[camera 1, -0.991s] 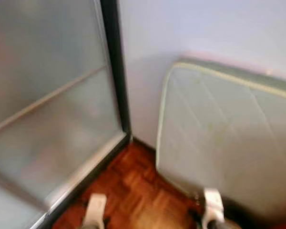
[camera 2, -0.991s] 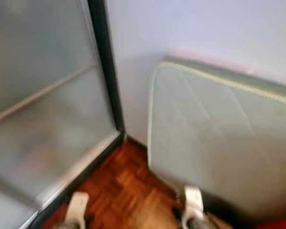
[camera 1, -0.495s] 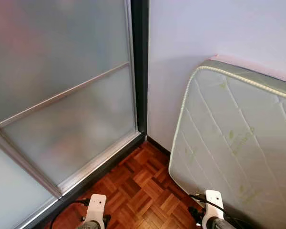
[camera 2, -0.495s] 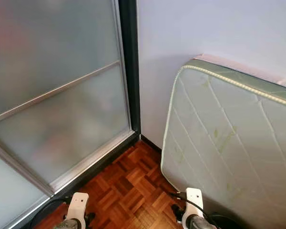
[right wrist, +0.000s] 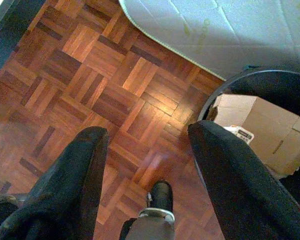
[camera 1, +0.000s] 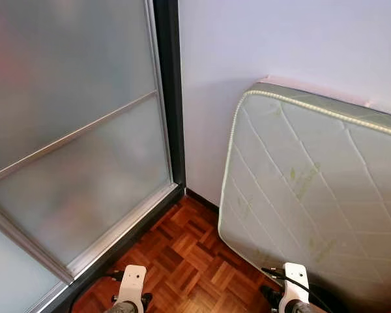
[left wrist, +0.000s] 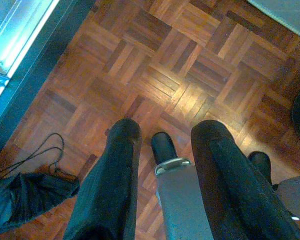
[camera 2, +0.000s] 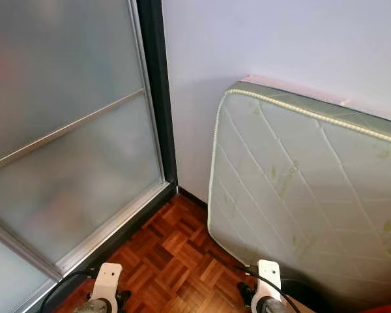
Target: Clean up the room
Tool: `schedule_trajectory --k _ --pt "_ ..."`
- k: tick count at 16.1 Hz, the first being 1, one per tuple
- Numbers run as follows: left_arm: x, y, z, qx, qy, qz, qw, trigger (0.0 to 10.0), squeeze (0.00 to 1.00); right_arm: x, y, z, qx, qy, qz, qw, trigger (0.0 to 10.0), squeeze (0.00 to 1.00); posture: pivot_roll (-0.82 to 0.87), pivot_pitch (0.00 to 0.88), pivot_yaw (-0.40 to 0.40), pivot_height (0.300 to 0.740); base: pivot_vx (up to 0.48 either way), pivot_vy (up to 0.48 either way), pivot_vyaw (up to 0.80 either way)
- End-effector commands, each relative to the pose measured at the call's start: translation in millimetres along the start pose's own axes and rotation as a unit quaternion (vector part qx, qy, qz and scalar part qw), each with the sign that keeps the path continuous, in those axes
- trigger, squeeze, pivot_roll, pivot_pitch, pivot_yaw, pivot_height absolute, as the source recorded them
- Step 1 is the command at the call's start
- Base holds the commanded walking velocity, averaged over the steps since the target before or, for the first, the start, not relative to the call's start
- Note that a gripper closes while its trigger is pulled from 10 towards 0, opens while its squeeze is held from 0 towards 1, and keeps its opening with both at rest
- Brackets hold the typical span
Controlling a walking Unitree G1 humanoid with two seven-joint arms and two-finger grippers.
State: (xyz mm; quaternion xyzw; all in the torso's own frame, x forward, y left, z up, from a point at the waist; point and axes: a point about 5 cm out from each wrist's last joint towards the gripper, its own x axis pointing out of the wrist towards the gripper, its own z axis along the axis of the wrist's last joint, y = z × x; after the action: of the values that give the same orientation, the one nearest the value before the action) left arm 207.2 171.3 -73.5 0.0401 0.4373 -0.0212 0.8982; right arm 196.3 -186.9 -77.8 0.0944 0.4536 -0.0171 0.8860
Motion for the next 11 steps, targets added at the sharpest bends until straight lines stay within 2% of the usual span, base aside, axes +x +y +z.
schedule_trajectory --k 1,4,11 --pt "-0.6 1.8 -3.3 0.004 0.006 0.000 1.000 10.0 0.00 0.0 0.2 -0.2 0.006 -0.004 -0.002 1.000 10.0 0.00 -0.06 0.000 0.006 0.740 0.000 0.000 0.00" --pt "-0.7 1.8 -3.8 0.004 0.007 -0.001 1.000 10.0 0.00 -0.1 0.4 -0.7 0.005 -0.003 -0.001 1.000 10.0 0.00 -0.06 0.000 0.007 0.740 0.000 0.000 0.00" --pt "-0.5 1.3 -2.8 0.003 0.006 -0.002 1.000 10.0 0.00 0.0 -0.1 0.0 0.005 -0.003 -0.002 1.000 10.0 0.00 -0.06 0.000 0.004 0.740 -0.283 0.000 0.00"
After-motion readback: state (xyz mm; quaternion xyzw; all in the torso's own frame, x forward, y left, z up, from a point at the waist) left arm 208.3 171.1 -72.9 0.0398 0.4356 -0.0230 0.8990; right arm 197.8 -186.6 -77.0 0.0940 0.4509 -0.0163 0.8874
